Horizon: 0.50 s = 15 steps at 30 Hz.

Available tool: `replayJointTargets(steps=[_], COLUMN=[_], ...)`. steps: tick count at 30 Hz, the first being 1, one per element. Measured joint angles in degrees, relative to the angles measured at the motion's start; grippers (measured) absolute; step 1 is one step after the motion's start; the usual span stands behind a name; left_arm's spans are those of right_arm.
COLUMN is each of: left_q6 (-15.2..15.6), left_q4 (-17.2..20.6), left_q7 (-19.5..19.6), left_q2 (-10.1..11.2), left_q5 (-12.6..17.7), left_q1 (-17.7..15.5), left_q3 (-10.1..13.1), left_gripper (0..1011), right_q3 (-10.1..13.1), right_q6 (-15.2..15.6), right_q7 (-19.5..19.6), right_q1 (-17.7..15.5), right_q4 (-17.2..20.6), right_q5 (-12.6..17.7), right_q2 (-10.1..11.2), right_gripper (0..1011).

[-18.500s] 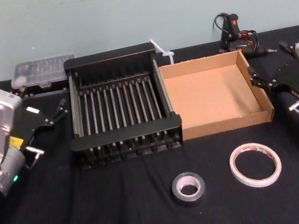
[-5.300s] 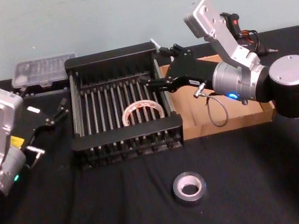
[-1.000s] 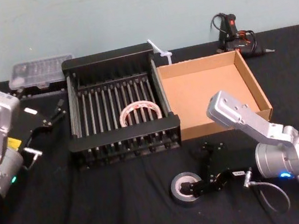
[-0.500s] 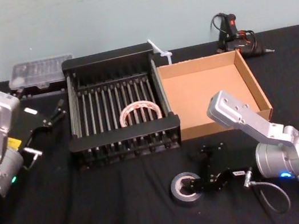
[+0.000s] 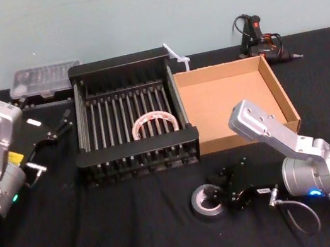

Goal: Pick up the white tape and place it into the black box , Pick up the silver tape and place it into the brown box.

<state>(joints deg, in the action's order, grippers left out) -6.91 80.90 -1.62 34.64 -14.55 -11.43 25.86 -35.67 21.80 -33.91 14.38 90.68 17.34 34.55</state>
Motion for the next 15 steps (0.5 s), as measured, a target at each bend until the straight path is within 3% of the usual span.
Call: replayJointTargets(steps=[7, 15], left_q6=[0.0, 0.0], left_q4=[0.0, 0.0], left_q7=[0.0, 0.0], left_q2=[0.0, 0.0], left_q5=[0.0, 0.0], left_q1=[0.0, 0.0], left_q3=[0.0, 0.0], left_gripper=[1001, 1001], right_q3=[0.0, 0.0], right_q6=[0.0, 0.0], right_q7=[0.0, 0.0], right_q1=[0.0, 0.0], right_q4=[0.0, 0.0], right_q5=[0.0, 0.0], right_q2=[0.0, 0.0], right_gripper=[158, 158])
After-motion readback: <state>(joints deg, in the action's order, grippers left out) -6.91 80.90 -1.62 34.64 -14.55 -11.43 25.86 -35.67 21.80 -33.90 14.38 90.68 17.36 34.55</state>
